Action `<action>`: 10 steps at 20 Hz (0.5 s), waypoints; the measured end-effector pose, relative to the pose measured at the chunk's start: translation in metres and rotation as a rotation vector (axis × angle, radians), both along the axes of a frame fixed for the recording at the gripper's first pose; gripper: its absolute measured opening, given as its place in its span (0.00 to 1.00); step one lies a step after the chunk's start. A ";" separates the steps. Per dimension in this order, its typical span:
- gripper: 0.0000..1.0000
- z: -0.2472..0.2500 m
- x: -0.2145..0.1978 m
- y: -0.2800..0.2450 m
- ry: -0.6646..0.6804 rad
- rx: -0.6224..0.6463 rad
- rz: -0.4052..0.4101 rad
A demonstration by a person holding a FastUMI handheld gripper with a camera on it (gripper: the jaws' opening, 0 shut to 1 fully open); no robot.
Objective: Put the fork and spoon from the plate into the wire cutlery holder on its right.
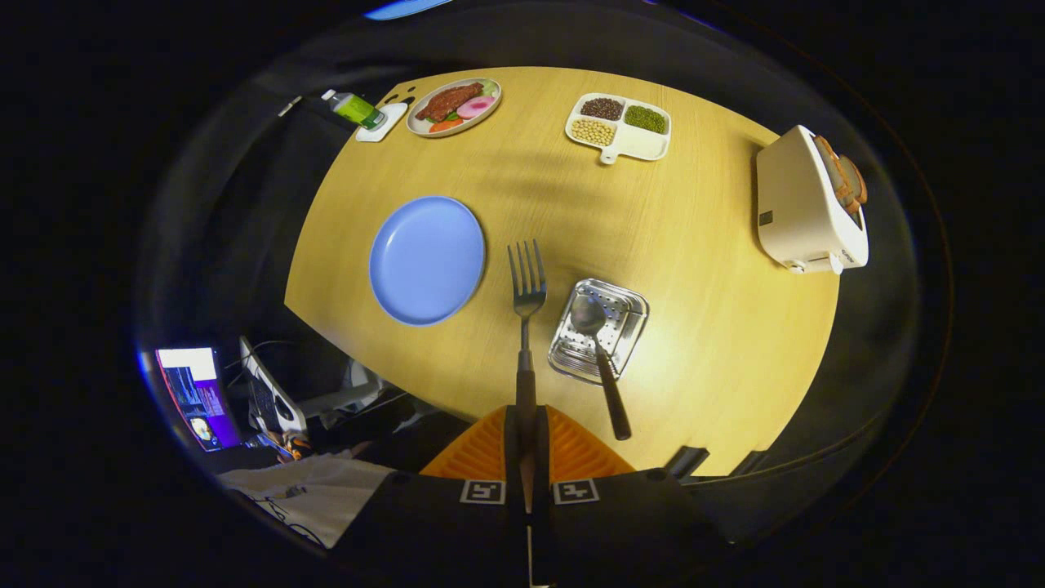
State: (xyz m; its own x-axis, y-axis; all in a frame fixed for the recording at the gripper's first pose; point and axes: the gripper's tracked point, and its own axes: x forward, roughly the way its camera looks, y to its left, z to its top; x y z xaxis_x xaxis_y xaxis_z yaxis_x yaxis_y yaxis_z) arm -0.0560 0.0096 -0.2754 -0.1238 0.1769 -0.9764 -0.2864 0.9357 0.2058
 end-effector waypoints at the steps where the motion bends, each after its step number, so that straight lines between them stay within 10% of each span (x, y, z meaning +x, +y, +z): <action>1: 0.06 0.000 -0.001 -0.010 0.019 -0.018 0.021; 10: 0.07 -0.022 -0.006 -0.060 0.190 -0.129 0.176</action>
State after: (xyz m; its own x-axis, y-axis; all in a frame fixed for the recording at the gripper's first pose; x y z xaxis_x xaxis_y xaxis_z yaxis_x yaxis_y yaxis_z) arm -0.0618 -0.0505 -0.2969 -0.3244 0.0126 -0.9458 -0.4148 0.8967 0.1542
